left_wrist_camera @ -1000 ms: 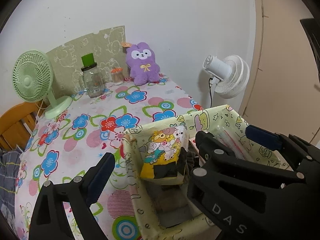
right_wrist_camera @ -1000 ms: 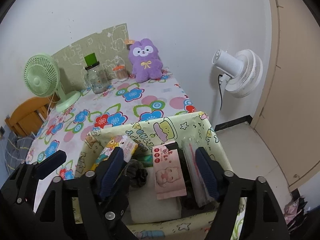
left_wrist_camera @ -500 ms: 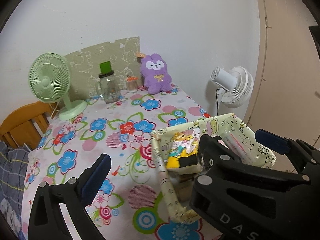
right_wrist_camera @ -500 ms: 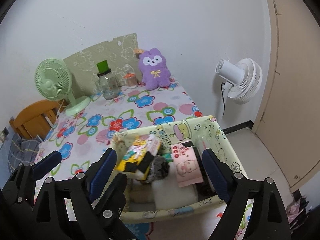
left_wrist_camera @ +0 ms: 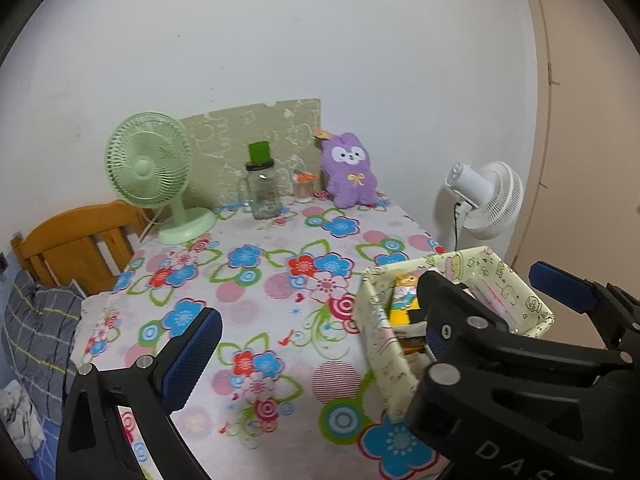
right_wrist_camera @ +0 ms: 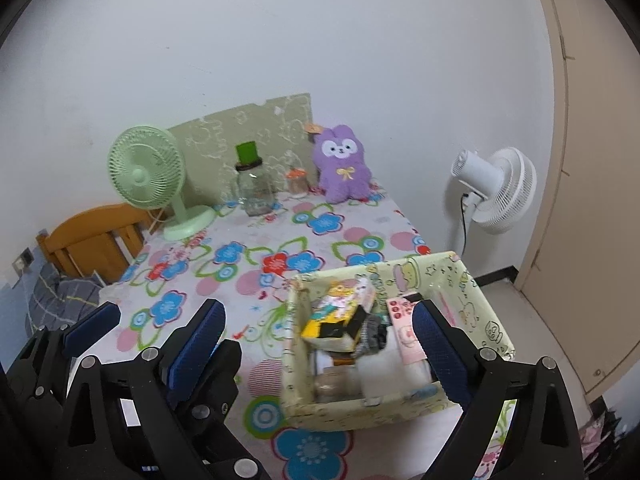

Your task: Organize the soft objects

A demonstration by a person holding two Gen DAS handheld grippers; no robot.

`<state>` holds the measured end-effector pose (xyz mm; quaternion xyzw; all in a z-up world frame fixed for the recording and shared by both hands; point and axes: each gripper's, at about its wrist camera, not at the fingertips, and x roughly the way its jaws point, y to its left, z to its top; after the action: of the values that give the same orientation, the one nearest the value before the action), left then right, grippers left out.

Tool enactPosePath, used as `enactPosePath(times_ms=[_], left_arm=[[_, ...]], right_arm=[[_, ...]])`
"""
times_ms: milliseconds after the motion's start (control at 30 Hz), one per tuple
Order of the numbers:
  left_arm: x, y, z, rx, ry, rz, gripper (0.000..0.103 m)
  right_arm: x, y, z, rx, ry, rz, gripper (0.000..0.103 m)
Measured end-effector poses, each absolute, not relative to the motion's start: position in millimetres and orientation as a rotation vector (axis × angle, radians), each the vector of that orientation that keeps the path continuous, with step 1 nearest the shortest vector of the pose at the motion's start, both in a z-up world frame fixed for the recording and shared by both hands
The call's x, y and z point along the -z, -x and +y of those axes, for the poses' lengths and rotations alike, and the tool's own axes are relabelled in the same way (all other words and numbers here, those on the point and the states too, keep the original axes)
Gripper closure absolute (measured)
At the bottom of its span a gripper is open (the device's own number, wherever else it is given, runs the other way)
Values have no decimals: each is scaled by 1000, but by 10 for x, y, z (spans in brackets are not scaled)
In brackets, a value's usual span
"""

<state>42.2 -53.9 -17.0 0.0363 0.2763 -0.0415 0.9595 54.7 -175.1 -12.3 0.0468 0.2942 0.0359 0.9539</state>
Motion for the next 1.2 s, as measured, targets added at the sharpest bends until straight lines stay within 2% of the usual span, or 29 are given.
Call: enactPosePath(times_ms=[667,1200], left_arm=[[-141,168,171,-73,-29,448,0],[-146,383,399,-109,12,413,0]], right_arm=[[-242,6,-1263,-160,-52,462,1],[-263,211,-1286,-141,-63,434,0]])
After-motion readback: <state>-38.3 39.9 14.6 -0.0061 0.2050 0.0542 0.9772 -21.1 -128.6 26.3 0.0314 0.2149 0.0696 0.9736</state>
